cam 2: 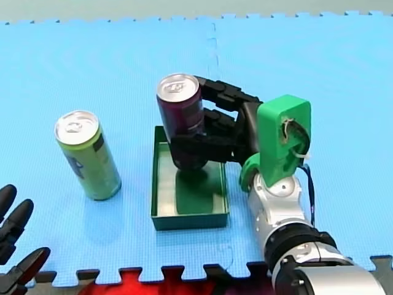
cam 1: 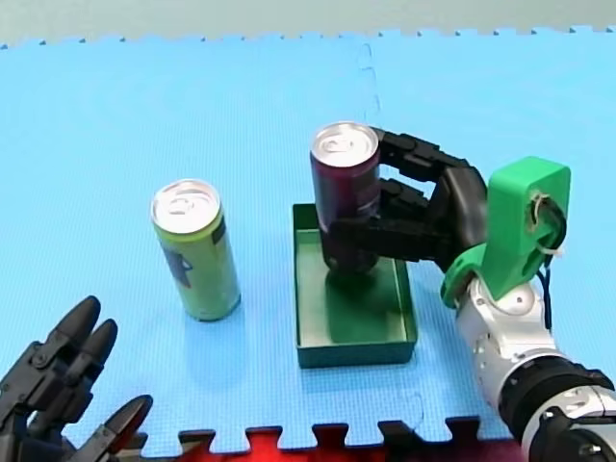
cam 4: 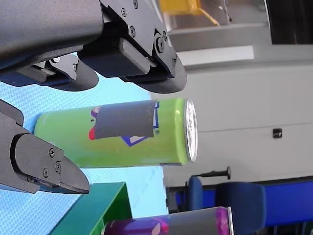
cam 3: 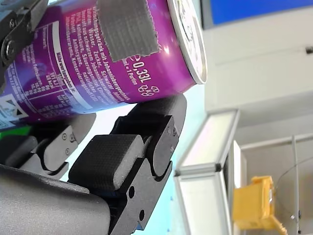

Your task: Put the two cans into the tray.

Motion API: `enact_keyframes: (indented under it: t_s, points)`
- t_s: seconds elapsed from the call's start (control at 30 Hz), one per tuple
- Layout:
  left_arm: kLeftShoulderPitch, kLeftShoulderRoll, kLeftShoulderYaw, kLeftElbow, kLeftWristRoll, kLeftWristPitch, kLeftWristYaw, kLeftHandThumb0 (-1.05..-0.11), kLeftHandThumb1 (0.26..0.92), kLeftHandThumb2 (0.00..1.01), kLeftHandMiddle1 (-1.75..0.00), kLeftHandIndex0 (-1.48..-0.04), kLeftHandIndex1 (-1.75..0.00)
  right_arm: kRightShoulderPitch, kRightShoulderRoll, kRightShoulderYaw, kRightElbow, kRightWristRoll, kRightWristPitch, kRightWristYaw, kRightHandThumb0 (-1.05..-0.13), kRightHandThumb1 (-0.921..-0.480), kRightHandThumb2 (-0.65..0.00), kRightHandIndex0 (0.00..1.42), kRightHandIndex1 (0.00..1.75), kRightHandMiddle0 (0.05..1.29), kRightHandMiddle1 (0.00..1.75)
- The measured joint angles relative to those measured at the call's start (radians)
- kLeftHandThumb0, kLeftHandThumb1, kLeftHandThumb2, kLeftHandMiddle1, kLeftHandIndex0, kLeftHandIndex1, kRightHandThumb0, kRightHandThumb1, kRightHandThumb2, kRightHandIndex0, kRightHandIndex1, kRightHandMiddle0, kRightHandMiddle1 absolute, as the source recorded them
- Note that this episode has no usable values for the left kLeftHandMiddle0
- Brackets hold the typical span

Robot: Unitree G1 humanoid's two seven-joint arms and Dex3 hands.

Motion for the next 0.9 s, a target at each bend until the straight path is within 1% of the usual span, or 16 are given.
enact_keyframes:
  t_s: [0.1,0.23,0.57,0.9]
  points:
    - [0.016,0.003,0.003,-0.011,0.0,0.001,0.0,-1.048,0.872,0.01,0.0,-0.57,-0.01,0.009,0.0,0.002,0.0,-0.001,-0.009,0.001,-0.319,-0.779,0.0,1.38,0.0,1.24,0.0]
    - [0.031,0.004,0.005,-0.02,0.0,0.002,0.002,-1.048,0.877,0.01,-0.01,-0.58,-0.01,0.018,0.001,0.005,0.0,-0.002,-0.019,0.001,-0.322,-0.778,0.0,1.38,0.0,1.24,0.0]
    - [0.049,0.01,0.013,-0.024,-0.01,0.001,-0.009,-1.048,0.887,0.01,-0.01,-0.58,-0.01,0.028,0.002,0.015,0.0,-0.008,-0.026,-0.006,-0.325,-0.778,0.0,1.38,0.0,1.24,0.0]
    - [0.061,0.007,0.019,-0.021,-0.036,-0.015,-0.027,-1.048,0.891,0.01,-0.01,-0.59,-0.01,0.035,0.002,0.018,0.0,-0.01,-0.031,-0.009,-0.328,-0.778,0.0,1.37,0.0,1.24,0.0]
